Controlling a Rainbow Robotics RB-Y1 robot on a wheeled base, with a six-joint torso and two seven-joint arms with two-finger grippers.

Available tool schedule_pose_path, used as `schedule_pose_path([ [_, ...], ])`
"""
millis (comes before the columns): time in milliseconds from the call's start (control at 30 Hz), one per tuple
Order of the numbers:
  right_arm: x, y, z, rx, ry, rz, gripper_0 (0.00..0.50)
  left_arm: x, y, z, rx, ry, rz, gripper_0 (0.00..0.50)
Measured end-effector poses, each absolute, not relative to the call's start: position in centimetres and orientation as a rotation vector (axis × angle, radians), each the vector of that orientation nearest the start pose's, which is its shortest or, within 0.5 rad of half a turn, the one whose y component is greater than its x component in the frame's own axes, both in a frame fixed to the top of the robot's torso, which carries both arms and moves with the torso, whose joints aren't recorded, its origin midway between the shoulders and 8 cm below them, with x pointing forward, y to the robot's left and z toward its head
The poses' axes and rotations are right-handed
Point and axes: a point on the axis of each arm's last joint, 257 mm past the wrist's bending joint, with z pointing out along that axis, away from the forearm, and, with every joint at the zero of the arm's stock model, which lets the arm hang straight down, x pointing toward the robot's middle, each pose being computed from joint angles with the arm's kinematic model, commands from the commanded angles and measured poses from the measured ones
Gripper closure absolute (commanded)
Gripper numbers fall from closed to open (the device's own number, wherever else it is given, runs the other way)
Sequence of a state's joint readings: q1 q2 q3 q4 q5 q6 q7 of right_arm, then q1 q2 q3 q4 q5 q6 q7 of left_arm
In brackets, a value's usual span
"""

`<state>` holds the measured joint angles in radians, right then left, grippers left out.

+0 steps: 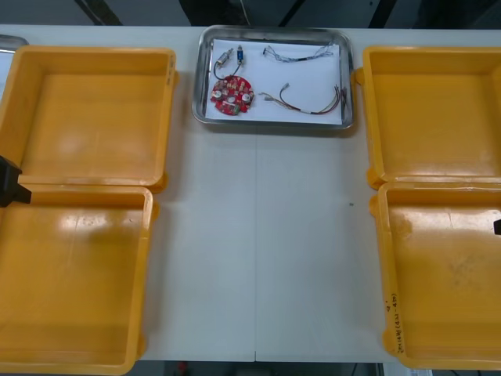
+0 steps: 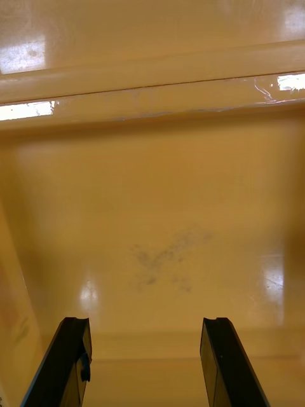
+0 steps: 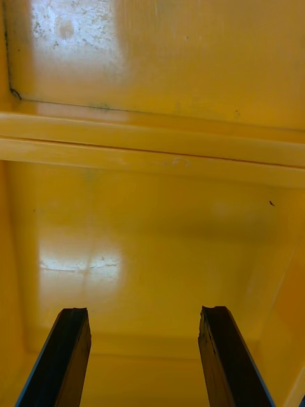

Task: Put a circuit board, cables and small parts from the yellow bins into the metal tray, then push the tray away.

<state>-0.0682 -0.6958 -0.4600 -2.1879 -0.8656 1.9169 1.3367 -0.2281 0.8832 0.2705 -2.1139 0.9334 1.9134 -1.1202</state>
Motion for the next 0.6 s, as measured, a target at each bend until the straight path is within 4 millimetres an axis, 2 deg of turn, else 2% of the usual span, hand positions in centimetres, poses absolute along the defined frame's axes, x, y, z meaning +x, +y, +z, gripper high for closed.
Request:
schedule_pose_path([
  [600,35.17,-39.33,-17.87,0.13,2.68,0.071,0.0,38.03,38.06,-15.03,-0.167,2.714,-0.01,0.0],
])
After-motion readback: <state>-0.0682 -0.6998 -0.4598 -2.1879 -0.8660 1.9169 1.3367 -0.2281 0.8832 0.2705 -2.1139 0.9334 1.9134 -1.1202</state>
